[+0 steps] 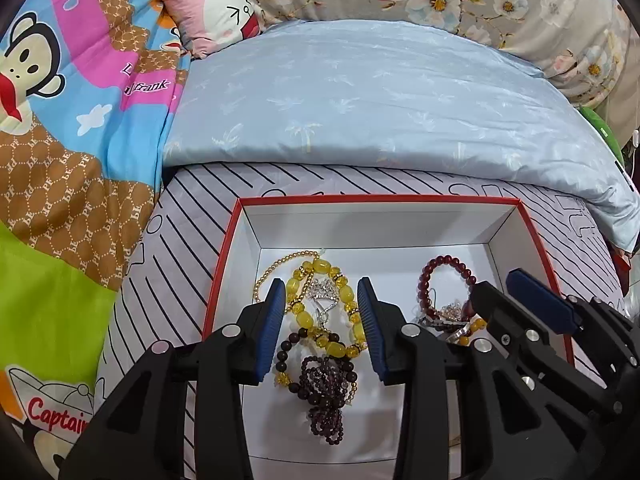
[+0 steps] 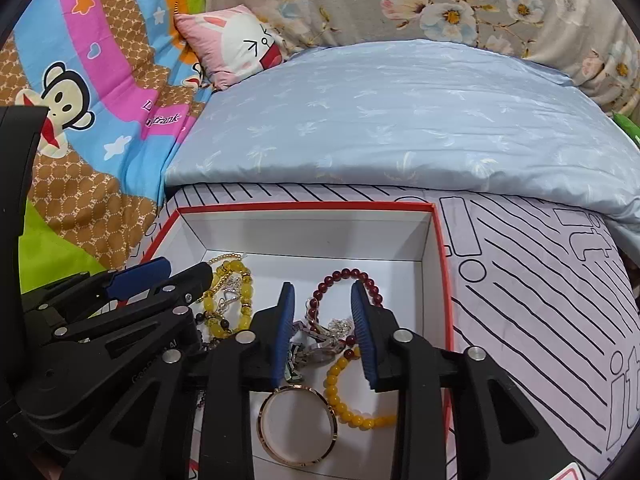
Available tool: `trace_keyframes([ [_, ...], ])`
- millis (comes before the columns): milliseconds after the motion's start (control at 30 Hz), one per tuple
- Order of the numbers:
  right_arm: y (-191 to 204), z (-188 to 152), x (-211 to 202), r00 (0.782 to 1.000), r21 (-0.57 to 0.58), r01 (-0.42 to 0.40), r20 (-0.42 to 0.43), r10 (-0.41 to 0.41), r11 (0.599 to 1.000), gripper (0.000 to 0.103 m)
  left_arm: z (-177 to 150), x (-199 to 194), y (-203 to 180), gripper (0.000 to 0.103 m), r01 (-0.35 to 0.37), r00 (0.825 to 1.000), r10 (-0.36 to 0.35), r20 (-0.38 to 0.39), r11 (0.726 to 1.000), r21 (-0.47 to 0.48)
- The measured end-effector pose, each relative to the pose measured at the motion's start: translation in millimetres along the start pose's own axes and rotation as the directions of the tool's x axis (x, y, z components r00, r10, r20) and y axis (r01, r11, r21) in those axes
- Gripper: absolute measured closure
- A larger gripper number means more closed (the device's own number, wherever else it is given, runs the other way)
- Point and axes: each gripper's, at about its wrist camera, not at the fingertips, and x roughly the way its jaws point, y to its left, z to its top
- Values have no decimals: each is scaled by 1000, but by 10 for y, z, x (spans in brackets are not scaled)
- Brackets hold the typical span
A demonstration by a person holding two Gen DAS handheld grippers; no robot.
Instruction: Organize jewelry
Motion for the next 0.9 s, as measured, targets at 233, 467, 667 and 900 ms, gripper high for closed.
trace_keyframes([
  [233,-51,-82,-147,999,38,43,8,-43,998,50,-87,-133,16,66,-9,1000,9,6,1000,-5],
  [467,-78,-247,-390,996,55,84,16,-85,995,34,-265,-344,68,50,-24,1000,24,12,999,-22],
  [667,-31,-396,-588,994,47,105,21,-106,993,32,-426,-533,75,43,-41,999,41,22,999,-24],
  [900,-18,-528,-797,989,64,137,40,-140,989,20,-571,-741,166,17,-87,995,90,45,994,-62],
])
